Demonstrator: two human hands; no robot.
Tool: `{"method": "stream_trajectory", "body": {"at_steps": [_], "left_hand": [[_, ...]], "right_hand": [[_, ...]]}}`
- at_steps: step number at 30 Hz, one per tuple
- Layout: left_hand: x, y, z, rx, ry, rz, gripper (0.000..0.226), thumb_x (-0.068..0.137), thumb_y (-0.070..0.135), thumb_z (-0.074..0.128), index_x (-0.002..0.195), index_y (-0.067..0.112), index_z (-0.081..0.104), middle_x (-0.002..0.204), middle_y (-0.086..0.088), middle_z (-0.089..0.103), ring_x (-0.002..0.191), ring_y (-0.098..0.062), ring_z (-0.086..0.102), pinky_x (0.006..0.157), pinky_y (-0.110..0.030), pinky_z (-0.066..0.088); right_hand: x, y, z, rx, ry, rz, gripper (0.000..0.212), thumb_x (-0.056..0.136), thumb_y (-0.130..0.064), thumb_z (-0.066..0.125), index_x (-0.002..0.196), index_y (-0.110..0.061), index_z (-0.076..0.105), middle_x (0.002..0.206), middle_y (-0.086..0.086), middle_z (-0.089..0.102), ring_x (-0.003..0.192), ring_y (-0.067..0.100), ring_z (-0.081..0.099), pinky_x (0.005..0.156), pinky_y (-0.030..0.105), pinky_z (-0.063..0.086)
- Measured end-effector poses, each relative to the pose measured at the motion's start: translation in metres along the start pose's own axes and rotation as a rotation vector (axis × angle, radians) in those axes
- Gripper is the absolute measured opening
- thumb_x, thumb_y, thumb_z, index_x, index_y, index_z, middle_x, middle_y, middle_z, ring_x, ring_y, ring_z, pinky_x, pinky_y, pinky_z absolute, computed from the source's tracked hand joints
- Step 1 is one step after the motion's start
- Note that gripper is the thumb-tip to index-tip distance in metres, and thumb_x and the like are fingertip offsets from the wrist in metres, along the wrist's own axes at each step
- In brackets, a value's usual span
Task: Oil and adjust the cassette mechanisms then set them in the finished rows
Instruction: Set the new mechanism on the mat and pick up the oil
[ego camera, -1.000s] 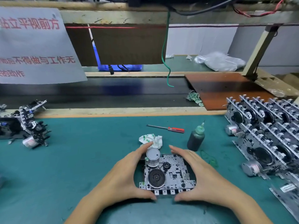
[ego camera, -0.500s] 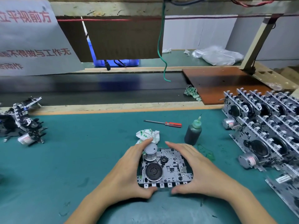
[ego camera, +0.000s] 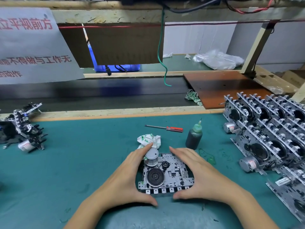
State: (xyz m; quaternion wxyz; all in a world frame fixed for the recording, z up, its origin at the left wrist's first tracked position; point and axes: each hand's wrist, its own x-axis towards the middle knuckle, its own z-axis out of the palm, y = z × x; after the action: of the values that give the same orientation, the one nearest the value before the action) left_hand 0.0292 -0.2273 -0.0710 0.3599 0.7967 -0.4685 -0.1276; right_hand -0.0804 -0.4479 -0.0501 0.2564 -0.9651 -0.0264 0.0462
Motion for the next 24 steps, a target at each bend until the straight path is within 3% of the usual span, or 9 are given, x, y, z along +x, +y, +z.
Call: {"method": "stream_trajectory", "body": {"at_steps": [4, 7, 12, 15, 17, 20, 22, 24], "left_hand": [[0.001, 0.002, 0.004, 0.006, -0.004, -0.002, 0.128, 0.046, 0.07, 0.08, 0.137, 0.063, -0.01, 0.129, 0.053, 0.012, 0.128, 0.019, 0.021, 0.1, 0.001, 0.02], [0.001, 0.004, 0.007, -0.005, 0.018, 0.004, 0.122, 0.052, 0.064, 0.081, 0.137, 0.065, -0.008, 0.129, 0.052, 0.014, 0.128, 0.016, 0.024, 0.101, -0.001, 0.022], [0.0, 0.005, 0.014, -0.156, 0.039, -0.038, 0.127, 0.05, 0.054, 0.087, 0.139, 0.062, -0.003, 0.142, 0.038, 0.018, 0.135, 0.008, 0.025, 0.109, -0.016, 0.028], [0.0, 0.008, 0.016, -0.339, 0.084, -0.119, 0.132, 0.044, 0.05, 0.089, 0.142, 0.05, -0.001, 0.145, 0.028, 0.02, 0.133, 0.009, 0.03, 0.106, -0.013, 0.03], [0.003, 0.012, 0.017, -0.567, 0.031, -0.163, 0.12, 0.049, 0.042, 0.085, 0.144, 0.041, 0.012, 0.145, 0.023, 0.032, 0.13, 0.007, 0.039, 0.101, -0.011, 0.033], [0.01, 0.025, 0.014, -0.964, -0.162, -0.084, 0.089, 0.067, 0.044, 0.076, 0.141, 0.012, 0.039, 0.139, 0.0, 0.053, 0.133, -0.023, 0.044, 0.11, -0.034, 0.034], [0.014, 0.036, 0.011, -1.283, -0.226, -0.075, 0.097, 0.069, 0.068, 0.068, 0.14, 0.006, 0.044, 0.143, -0.011, 0.048, 0.135, -0.029, 0.04, 0.114, -0.045, 0.025], [0.02, 0.043, 0.013, -1.464, -0.217, -0.117, 0.106, 0.061, 0.08, 0.063, 0.136, 0.007, 0.051, 0.145, -0.015, 0.044, 0.136, -0.037, 0.036, 0.115, -0.046, 0.022]], "right_hand": [[0.0, -0.005, -0.003, -0.015, -0.032, 0.031, 0.119, 0.054, -0.076, 0.067, 0.149, -0.039, 0.006, 0.136, -0.033, 0.017, 0.129, -0.015, 0.01, 0.108, 0.014, 0.015], [0.002, -0.01, -0.006, -0.215, -0.026, 0.002, 0.119, 0.053, -0.081, 0.06, 0.15, -0.031, 0.012, 0.137, -0.019, 0.024, 0.127, -0.002, 0.017, 0.104, 0.014, 0.015], [0.002, -0.02, -0.011, -0.425, 0.027, -0.003, 0.101, 0.051, -0.078, 0.057, 0.135, -0.026, 0.037, 0.115, -0.01, 0.044, 0.108, 0.012, 0.043, 0.093, 0.028, 0.041], [-0.004, -0.022, -0.022, -0.367, 0.038, 0.049, 0.095, 0.048, -0.078, 0.06, 0.13, -0.032, 0.042, 0.113, -0.015, 0.048, 0.104, 0.01, 0.051, 0.089, 0.026, 0.041], [-0.01, -0.024, -0.03, -0.221, 0.039, 0.081, 0.094, 0.047, -0.076, 0.064, 0.131, -0.036, 0.045, 0.116, -0.02, 0.051, 0.108, 0.004, 0.051, 0.091, 0.021, 0.037], [-0.015, -0.034, -0.034, 0.286, 0.032, 0.105, 0.082, 0.051, -0.057, 0.078, 0.126, -0.031, 0.056, 0.118, -0.021, 0.061, 0.113, 0.002, 0.056, 0.102, 0.026, 0.04], [-0.019, -0.045, -0.027, 0.778, -0.033, 0.037, 0.061, 0.054, -0.042, 0.08, 0.111, -0.026, 0.065, 0.106, -0.014, 0.07, 0.101, 0.003, 0.063, 0.092, 0.024, 0.049], [-0.022, -0.055, -0.018, 1.1, -0.098, -0.015, 0.053, 0.056, -0.052, 0.081, 0.098, -0.02, 0.073, 0.098, -0.003, 0.072, 0.091, 0.009, 0.065, 0.084, 0.024, 0.05]]}}
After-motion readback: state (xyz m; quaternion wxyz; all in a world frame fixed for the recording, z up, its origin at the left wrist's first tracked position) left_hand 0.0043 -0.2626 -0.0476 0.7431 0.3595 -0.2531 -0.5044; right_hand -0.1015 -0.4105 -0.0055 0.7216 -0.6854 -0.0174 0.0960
